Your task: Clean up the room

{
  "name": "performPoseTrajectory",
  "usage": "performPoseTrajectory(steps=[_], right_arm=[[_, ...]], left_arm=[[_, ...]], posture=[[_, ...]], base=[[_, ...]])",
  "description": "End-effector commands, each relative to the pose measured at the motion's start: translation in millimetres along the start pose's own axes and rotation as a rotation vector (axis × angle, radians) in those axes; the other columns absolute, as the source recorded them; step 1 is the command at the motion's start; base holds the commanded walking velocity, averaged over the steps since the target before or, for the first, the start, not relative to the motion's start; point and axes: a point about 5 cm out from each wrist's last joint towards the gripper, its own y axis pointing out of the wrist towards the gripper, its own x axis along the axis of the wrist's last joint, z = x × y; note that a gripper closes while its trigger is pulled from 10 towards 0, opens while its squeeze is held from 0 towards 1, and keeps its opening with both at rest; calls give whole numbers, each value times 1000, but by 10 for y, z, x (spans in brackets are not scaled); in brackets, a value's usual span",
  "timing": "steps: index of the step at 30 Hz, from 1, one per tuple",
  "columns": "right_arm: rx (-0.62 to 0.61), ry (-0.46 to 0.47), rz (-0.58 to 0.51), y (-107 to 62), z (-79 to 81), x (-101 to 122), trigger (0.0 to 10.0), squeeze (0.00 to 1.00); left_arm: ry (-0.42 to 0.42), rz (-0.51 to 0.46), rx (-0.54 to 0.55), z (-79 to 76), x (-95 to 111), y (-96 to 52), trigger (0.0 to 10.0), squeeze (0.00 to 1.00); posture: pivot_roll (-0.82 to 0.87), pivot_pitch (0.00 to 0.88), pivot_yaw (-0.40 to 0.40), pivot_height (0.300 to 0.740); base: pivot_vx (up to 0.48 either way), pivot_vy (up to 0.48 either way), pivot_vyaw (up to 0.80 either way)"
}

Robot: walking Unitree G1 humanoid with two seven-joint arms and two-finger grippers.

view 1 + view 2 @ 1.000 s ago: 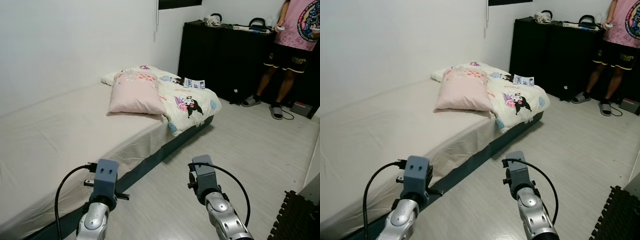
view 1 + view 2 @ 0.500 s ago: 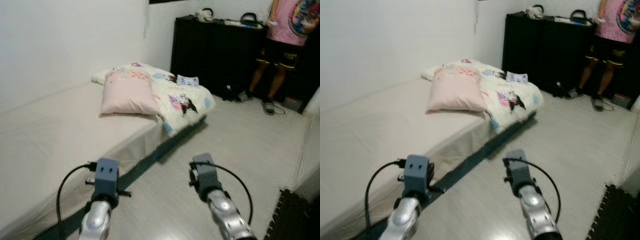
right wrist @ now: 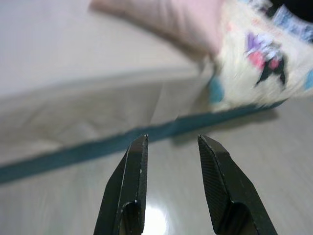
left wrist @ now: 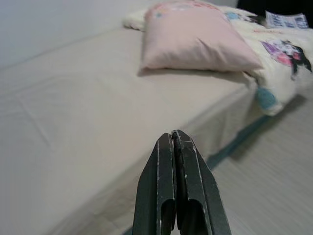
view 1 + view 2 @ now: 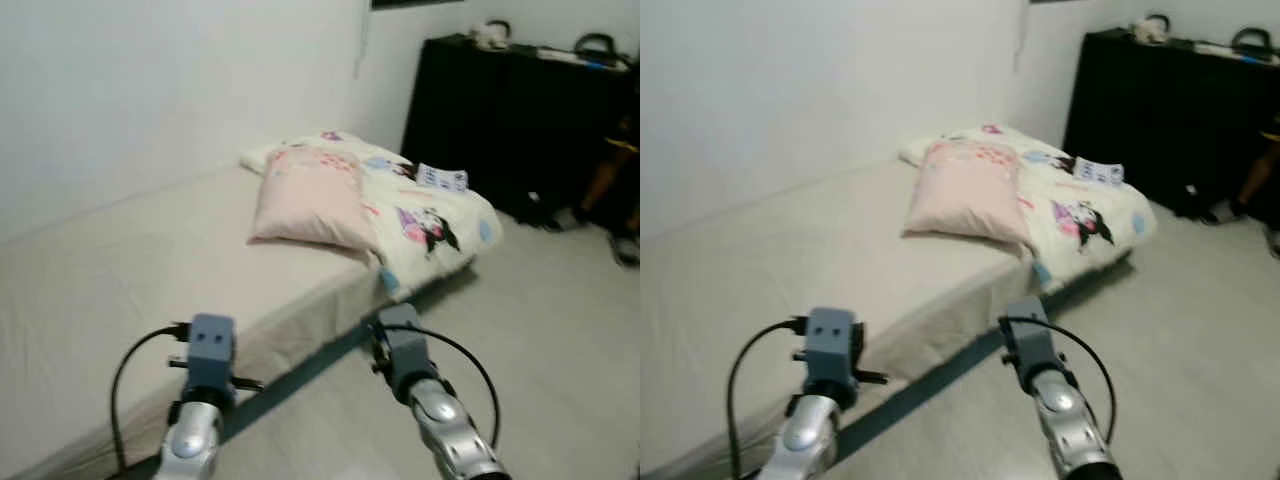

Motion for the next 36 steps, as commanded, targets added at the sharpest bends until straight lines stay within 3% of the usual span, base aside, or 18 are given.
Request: performPoseTrajectory(steps=[1,36], right_arm=[[16,-2,20,-21,68,-61,10000,0],[18,-10,21,-29,75,-77,10000,0]], left_arm=[[18,28,14,61,-66,-32,10000,0],[26,27,-13,29,-68,-41,10000,0]], posture=[[-27,0,-31,740],[-30,0,-28,740]], base=[[300,0,0],[301,0,0]])
